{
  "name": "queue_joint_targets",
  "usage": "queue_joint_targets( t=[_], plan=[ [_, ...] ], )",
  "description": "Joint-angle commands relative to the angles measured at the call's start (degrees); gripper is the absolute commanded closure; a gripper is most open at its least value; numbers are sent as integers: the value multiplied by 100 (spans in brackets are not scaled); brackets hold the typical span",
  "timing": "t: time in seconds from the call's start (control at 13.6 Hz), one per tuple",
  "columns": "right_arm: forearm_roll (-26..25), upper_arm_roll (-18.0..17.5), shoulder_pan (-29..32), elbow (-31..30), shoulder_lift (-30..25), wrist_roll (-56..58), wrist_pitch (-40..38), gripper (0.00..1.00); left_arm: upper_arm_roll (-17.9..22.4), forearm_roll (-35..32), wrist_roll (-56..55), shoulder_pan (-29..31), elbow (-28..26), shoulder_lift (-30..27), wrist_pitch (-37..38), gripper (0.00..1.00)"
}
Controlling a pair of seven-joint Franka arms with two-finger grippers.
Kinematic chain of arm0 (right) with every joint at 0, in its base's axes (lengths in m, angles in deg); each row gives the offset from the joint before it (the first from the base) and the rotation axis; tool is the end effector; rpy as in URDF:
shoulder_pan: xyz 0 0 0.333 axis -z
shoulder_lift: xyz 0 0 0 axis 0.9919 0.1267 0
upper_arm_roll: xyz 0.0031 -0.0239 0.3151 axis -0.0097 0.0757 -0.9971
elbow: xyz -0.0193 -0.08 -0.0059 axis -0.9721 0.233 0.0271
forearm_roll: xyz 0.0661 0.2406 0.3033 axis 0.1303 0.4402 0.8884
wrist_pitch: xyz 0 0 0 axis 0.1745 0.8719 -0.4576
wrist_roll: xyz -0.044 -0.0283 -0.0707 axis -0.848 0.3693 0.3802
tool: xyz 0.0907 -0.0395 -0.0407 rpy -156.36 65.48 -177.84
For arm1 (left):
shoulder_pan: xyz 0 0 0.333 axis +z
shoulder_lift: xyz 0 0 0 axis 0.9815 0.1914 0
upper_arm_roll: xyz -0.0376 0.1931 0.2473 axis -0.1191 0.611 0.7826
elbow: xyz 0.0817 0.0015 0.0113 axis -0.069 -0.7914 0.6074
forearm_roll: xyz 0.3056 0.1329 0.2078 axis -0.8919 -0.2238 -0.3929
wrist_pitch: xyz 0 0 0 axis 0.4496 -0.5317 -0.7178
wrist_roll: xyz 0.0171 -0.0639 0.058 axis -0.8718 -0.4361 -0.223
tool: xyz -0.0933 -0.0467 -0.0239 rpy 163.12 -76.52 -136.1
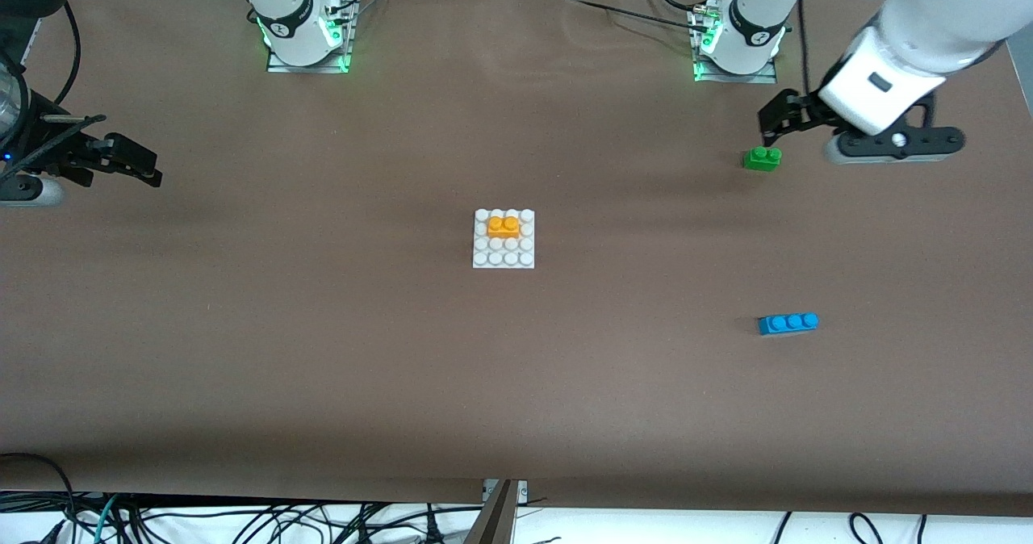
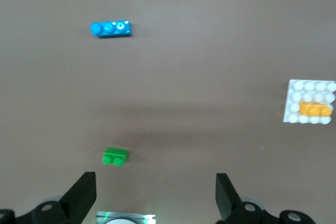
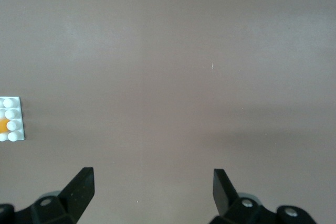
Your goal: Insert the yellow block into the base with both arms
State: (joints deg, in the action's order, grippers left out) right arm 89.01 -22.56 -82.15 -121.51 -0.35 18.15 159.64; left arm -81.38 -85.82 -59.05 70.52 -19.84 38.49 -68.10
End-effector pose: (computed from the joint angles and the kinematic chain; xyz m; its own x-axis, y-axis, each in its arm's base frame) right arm 0.5783 0.0117 0.5876 0.9996 0.0005 -0.0276 0.0003 -1.0000 -0.0055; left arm 0.5287 -0.1201 0.6150 0.9922 0.0530 -0.1130 0.0529 -0.9986 -0.0036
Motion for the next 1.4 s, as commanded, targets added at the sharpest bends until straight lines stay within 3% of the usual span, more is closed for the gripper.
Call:
queue_joint_targets(
  t=[0.0,0.15,1.33],
  plan=[
    [75,-19,39,-13,-43,8,-57,0,-1,-91,548,430,-395,-342,-8,0],
    [75,-19,39,-13,-43,8,-57,0,78,-47,1119,791,-526,-429,-8,0],
    [75,-19,39,-13,-43,8,-57,0,210,-47,1156,880,-554,-447,-17,0]
  ],
)
